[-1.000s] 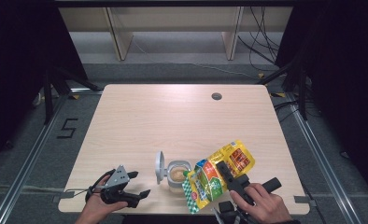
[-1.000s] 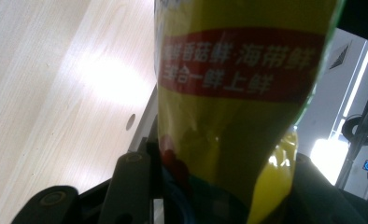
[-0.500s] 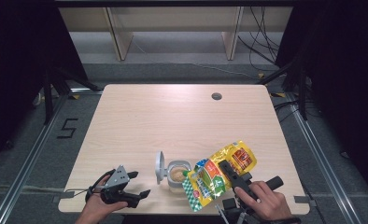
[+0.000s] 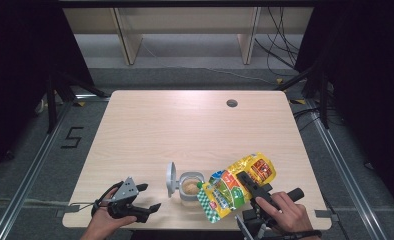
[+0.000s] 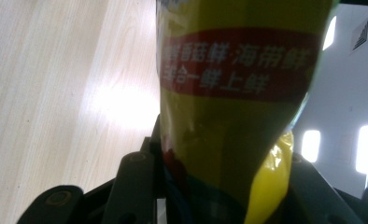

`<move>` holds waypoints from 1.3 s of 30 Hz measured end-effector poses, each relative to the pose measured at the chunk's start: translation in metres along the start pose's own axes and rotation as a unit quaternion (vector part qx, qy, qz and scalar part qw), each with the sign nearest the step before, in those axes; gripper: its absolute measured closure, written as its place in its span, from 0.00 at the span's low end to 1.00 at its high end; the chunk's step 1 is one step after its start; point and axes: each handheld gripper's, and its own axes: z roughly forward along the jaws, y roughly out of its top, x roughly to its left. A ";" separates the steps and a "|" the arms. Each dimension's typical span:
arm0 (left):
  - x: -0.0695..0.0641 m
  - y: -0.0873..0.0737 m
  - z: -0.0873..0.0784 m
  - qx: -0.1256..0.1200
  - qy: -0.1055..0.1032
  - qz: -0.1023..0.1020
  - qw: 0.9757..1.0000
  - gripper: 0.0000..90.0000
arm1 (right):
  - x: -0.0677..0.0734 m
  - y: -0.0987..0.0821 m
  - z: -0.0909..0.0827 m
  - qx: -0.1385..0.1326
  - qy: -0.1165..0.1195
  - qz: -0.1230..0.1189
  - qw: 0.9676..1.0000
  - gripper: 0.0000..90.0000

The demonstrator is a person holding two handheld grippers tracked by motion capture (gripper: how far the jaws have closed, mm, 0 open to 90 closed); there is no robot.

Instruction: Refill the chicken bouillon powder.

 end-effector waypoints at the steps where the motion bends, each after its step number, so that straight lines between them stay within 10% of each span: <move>1: 0.000 0.000 0.000 -0.003 0.000 -0.003 1.000 0.20 | -0.001 0.000 0.000 -0.001 0.000 -0.004 1.000 0.72; 18: -0.002 0.000 0.002 -0.004 -0.008 -0.017 1.000 0.20 | 0.005 -0.013 0.005 -0.024 0.035 0.091 0.995 0.73; 21: -0.001 0.000 0.002 -0.006 -0.008 -0.008 1.000 0.20 | 0.003 -0.016 0.008 -0.038 0.033 0.077 0.996 0.73; 22: -0.001 0.000 0.002 -0.007 -0.007 -0.005 1.000 0.20 | 0.010 -0.016 0.005 -0.021 0.042 0.127 0.991 0.73; 24: -0.002 0.000 0.002 -0.002 -0.008 -0.018 1.000 0.20 | 0.004 -0.018 0.008 -0.041 0.036 0.091 0.994 0.73; 26: -0.002 -0.001 0.002 -0.002 -0.008 -0.018 1.000 0.20 | 0.009 -0.019 0.007 -0.030 0.042 0.136 0.989 0.73; 28: -0.002 0.000 0.002 -0.006 -0.008 -0.013 1.000 0.20 | 0.003 -0.021 0.009 -0.044 0.041 0.105 0.993 0.73; 29: -0.001 0.000 0.001 -0.003 -0.006 -0.002 1.000 0.20 | 0.008 -0.021 0.008 -0.039 0.046 0.142 0.988 0.73; 36: 0.000 0.000 0.001 0.001 -0.003 0.002 1.000 0.20 | 0.007 -0.023 0.012 -0.062 0.054 0.137 0.987 0.73; 38: -0.001 0.000 0.001 0.000 -0.002 -0.003 1.000 0.20 | 0.011 -0.024 0.012 -0.058 0.061 0.173 0.981 0.73; 39: -0.001 0.000 0.001 -0.001 -0.005 -0.003 1.000 0.20 | 0.008 -0.025 0.013 -0.060 0.058 0.150 0.985 0.73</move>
